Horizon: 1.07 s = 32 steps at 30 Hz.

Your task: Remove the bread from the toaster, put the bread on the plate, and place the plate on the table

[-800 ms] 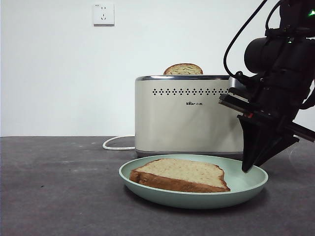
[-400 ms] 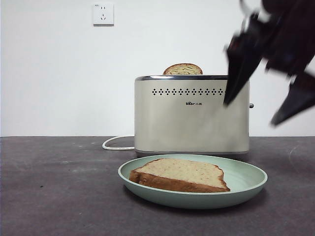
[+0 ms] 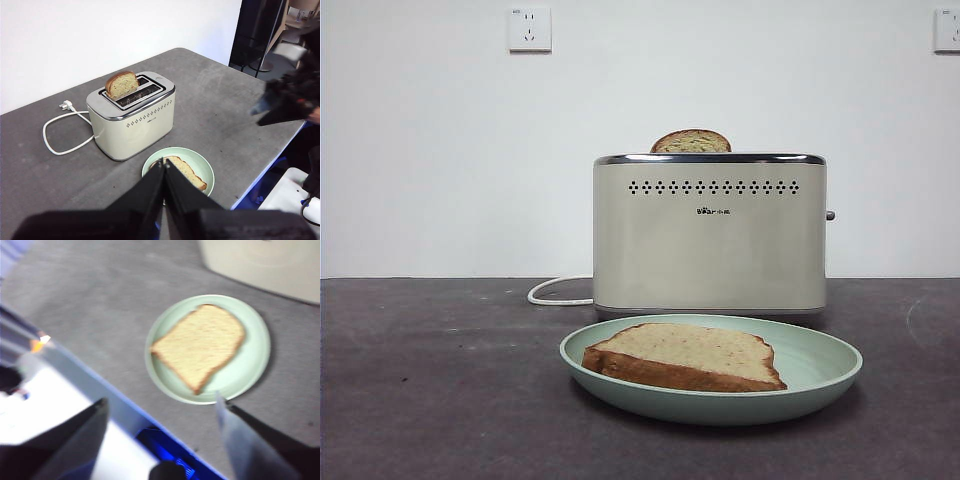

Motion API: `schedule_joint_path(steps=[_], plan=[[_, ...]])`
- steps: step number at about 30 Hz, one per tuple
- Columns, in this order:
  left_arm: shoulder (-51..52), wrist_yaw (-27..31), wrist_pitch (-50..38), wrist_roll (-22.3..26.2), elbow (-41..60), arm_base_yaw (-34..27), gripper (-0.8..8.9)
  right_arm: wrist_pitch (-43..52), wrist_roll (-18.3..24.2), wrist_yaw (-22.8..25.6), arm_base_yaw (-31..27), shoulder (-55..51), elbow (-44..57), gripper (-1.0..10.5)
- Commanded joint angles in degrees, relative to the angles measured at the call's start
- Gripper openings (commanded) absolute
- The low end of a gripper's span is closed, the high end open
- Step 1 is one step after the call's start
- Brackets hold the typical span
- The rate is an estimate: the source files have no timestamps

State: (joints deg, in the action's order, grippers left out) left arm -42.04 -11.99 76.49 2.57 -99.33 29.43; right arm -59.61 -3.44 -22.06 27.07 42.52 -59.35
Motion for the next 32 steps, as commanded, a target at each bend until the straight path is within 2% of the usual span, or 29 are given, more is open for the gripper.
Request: schedule_joint_path(steps=[1,2,3,11,32], plan=[[-0.04,-0.17,2.62,0.46,0.26,0.09,-0.09,-0.9,-0.17,-1.97,0.92,-3.3,-0.07,0.9],[-0.04,-0.17,2.62,0.46,0.26,0.09,-0.09,-1.07,-0.2,-2.29,1.18,-4.44,-0.07,0.1],[-0.04,-0.15,2.62,0.46,0.26,0.09,-0.09,-1.18,-0.2,-2.32,1.42,-5.46,-0.07,-0.2],[-0.04,-0.17,2.64,0.44,0.26,0.09,-0.09,-7.34,-0.13,-2.01,1.6,-6.84,-0.07,-0.1],[-0.59,-0.09,2.62,0.46,0.26,0.09,-0.08,-6.49,-0.15,-1.62,1.6,-6.8,-0.07,0.0]])
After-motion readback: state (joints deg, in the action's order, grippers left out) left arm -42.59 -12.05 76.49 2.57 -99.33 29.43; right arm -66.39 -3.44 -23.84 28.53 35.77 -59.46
